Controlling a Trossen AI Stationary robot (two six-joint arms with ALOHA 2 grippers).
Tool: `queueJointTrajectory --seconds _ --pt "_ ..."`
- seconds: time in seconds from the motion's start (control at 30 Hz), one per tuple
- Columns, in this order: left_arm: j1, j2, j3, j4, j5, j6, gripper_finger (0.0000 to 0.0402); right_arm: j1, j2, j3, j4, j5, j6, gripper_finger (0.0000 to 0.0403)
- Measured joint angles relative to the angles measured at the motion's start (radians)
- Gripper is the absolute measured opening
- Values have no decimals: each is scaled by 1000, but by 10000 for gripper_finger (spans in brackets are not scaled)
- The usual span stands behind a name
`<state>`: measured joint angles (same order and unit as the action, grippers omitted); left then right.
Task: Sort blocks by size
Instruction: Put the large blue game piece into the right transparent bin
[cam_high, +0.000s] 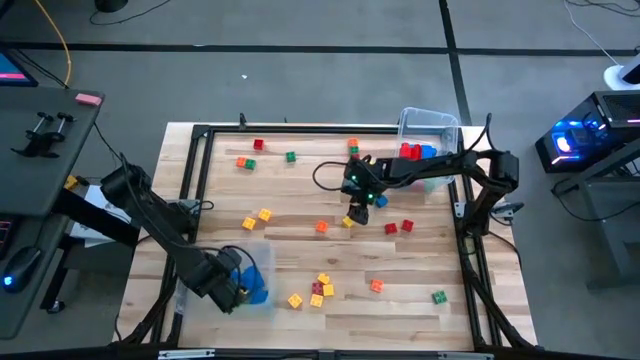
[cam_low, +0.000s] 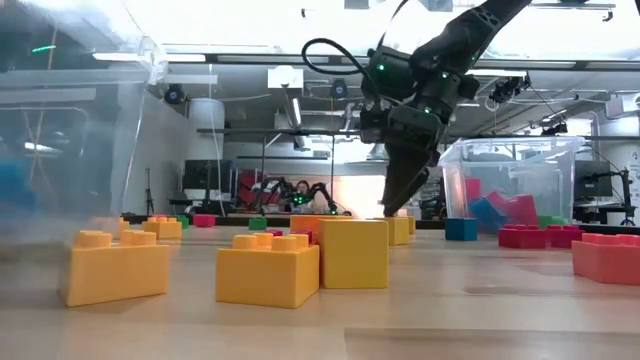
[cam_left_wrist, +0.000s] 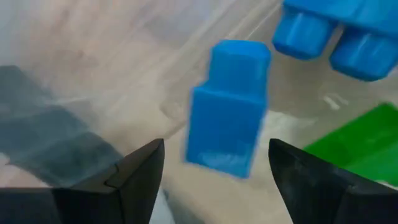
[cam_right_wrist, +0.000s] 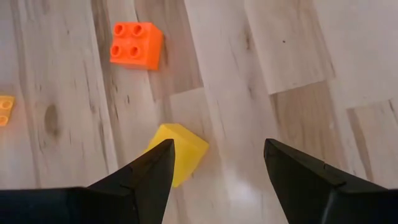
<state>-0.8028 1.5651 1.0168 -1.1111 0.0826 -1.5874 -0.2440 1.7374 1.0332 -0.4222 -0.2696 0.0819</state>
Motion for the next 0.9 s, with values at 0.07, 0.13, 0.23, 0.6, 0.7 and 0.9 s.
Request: queueJointTrajectory --seconds 0.07,0.13,0.23,0.6,0.7,0.9 --pt "6 5 -8 26 -2 9 276 7 0 0 5 0 7 245" --pt "10 2 -6 41 -2 20 276 12 0 0 3 0 8 245" --pt "11 -3 -5 96 -3 30 275 16 0 0 8 0 7 245" --pt "11 -1 -6 86 -54 10 152 17 0 0 24 0 -11 245" --pt "11 -1 -6 84 -70 9 110 17 0 0 24 0 -11 245" --pt "11 -9 -6 77 -69 -7 10 17 0 0 24 1 -30 245"
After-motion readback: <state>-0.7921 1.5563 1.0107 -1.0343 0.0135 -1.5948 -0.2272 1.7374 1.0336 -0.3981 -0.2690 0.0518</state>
